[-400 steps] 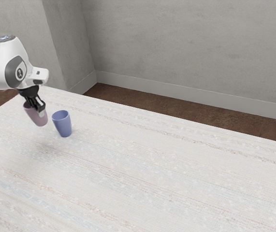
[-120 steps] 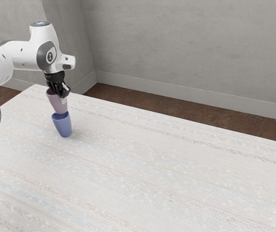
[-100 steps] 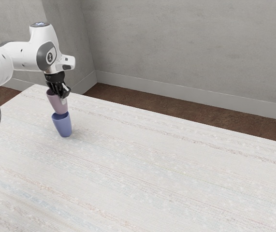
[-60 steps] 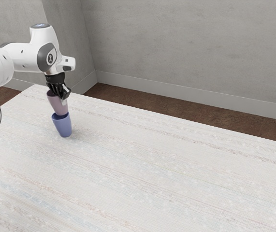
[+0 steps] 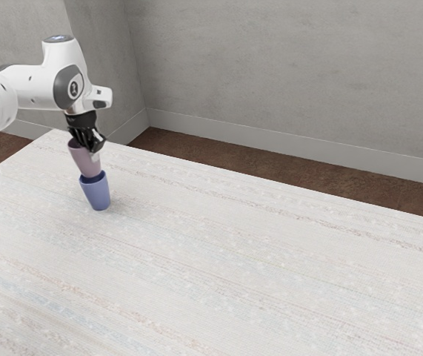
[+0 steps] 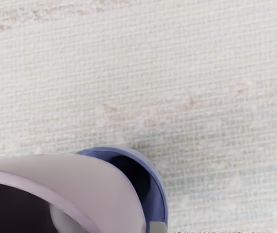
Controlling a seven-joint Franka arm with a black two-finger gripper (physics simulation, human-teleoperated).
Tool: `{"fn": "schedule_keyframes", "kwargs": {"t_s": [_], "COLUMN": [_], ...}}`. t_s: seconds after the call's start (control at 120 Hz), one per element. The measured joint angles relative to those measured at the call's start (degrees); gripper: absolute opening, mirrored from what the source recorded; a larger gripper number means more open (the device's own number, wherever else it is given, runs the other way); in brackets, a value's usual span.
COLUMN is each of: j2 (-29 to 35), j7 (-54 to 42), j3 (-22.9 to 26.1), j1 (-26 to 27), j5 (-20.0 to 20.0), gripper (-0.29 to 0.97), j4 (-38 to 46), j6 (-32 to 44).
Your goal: Place the left cup onto the right cup
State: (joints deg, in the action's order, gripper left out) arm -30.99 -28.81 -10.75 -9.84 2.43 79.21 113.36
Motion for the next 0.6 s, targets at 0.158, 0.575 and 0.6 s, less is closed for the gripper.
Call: {"fn": "schedule_keyframes", "kwargs": {"t_s": [0.158, 0.575, 0.6], "j2": [0.0, 0.6, 0.7], "j7": [0.2, 0.6, 0.6], "j3": [0.0, 0.0, 0.0], "j1": [0.0, 0.1, 0.1], "j5": [0.0, 0.0, 0.0], "gripper": [-0.1, -0.1, -0.1], "j4": [0.1, 1.5, 1.5], "j6": [-0.2, -0.3, -0.3]}}
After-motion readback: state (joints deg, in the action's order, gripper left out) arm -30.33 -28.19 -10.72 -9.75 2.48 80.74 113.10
